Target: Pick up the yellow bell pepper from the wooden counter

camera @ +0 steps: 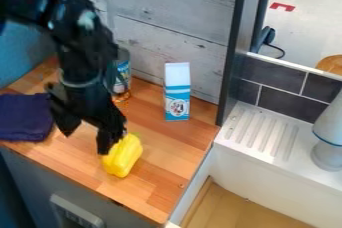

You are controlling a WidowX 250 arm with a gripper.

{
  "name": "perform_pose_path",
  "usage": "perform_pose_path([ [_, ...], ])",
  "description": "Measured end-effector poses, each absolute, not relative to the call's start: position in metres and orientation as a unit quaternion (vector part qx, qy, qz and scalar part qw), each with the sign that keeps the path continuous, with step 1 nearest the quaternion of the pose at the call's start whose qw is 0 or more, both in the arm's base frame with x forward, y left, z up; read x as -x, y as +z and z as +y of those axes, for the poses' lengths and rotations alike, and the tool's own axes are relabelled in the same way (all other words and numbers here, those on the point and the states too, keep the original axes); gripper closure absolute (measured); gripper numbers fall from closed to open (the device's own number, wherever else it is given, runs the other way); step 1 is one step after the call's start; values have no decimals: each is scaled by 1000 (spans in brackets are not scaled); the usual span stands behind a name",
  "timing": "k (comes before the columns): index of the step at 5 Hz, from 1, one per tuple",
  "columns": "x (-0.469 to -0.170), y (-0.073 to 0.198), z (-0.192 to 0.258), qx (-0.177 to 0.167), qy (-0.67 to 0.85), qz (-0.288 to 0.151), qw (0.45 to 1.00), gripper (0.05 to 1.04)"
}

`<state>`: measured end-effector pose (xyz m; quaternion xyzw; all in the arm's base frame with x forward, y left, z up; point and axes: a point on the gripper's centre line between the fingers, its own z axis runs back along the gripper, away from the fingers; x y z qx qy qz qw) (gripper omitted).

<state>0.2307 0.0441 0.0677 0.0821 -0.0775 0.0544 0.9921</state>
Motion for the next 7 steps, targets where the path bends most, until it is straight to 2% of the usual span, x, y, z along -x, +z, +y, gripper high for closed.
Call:
perform_pose_path([
  [1, -238, 60, 50, -99, 48, -88, 990, 75],
  [2, -244, 46, 61, -84, 34, -96, 991, 75],
  [3, -251, 36, 61, -46, 3, -110, 993, 75],
  [5, -266, 25, 53, -10, -18, -116, 993, 75],
  [7, -280, 18, 52, -13, -24, -117, 993, 75],
])
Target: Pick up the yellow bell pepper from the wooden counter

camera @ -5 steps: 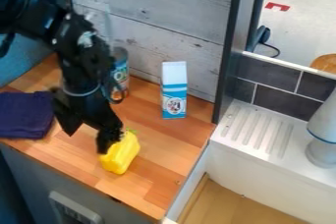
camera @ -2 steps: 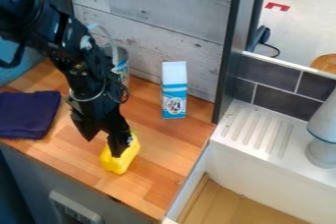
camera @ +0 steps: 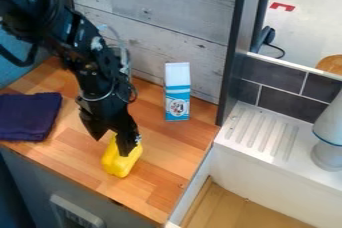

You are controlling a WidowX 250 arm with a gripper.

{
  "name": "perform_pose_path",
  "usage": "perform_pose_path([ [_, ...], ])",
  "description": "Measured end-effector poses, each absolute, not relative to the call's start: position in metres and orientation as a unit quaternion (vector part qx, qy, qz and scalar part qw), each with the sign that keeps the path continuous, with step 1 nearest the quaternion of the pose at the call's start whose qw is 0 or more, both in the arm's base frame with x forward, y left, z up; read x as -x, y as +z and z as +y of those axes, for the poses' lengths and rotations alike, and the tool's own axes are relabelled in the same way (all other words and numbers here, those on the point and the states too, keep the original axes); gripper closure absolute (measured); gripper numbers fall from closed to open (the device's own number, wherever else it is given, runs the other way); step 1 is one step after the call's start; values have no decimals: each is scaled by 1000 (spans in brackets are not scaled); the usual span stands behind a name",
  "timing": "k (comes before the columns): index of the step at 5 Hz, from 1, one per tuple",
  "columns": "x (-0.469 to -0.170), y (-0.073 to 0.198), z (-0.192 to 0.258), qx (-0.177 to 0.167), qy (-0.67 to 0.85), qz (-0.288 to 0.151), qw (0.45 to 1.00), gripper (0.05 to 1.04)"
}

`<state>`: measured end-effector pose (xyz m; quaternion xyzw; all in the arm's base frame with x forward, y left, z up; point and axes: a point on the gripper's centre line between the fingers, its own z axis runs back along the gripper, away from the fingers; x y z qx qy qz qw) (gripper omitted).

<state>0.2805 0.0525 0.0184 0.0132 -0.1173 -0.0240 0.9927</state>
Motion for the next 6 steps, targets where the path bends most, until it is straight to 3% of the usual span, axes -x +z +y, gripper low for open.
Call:
perform_pose_path([
  [1, -283, 8, 45, -13, -39, -112, 993, 75],
  [2, -291, 7, 40, 2, -36, -135, 990, 75],
  [3, -290, 4, 40, -6, -42, -127, 991, 107],
  [4, -295, 3, 39, -17, -40, -118, 992, 202],
  [6, -292, 4, 41, -18, -53, -93, 994, 203],
])
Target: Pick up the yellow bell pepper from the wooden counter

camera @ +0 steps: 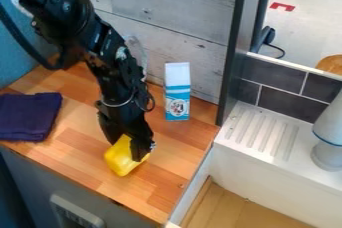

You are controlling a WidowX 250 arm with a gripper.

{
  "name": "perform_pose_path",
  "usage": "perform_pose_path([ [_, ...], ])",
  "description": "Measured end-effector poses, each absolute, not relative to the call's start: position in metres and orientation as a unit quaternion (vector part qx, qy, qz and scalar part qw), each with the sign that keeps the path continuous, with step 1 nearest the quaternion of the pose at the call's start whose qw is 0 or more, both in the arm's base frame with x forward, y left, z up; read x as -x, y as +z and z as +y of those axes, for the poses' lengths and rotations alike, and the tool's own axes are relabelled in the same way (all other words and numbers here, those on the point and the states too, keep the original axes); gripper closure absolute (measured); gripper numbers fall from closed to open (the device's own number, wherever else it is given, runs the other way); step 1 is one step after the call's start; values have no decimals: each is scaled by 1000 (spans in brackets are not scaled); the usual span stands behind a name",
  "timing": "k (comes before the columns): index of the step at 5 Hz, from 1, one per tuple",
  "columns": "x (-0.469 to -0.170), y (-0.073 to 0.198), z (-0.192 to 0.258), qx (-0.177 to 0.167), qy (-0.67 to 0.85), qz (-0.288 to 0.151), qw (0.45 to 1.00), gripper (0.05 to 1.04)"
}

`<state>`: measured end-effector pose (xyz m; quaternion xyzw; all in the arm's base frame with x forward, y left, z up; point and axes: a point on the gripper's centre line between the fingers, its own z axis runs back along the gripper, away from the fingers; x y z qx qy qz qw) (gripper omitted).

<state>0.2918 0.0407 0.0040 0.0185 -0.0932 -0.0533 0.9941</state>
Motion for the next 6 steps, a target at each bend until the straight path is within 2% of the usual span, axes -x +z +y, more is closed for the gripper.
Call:
perform_pose_path([
  [1, -292, 11, 43, -22, -45, -96, 994, 203],
  [2, -306, 27, 72, -29, 10, -117, 993, 202],
  [3, -314, 32, 105, -30, 64, -119, 990, 203],
  [4, -317, 44, 146, -33, 120, -129, 984, 203],
  [6, -317, 58, 200, -30, 182, -123, 975, 203],
])
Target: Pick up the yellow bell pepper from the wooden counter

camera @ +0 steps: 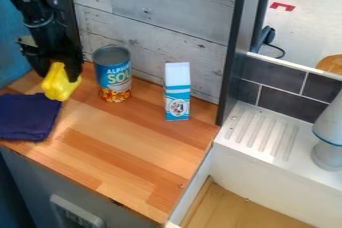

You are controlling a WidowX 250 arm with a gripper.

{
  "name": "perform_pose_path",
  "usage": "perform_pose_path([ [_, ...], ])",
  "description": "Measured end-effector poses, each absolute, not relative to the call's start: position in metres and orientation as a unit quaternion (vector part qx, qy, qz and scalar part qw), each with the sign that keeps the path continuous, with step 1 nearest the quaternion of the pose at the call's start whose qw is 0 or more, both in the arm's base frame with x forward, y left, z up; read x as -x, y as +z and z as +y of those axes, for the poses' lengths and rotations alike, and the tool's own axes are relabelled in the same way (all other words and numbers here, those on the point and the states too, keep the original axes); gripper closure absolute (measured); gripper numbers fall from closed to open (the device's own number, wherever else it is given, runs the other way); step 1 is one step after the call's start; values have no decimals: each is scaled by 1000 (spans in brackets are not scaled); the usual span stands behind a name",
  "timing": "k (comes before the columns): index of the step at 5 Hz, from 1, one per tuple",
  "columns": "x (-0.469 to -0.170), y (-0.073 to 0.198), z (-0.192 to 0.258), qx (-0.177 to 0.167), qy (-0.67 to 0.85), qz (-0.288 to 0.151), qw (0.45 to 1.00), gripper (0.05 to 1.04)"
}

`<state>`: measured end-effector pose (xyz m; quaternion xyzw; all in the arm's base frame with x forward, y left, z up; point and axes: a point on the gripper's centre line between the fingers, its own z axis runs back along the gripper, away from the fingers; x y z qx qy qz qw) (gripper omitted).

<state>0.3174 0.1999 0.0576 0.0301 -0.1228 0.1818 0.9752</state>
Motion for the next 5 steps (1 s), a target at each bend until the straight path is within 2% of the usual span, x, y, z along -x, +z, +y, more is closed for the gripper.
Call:
perform_pose_path([
  [2, -338, 42, 218, -28, 201, -128, 971, 203],
  [5, -366, 40, 244, -45, 222, -141, 964, 203],
])
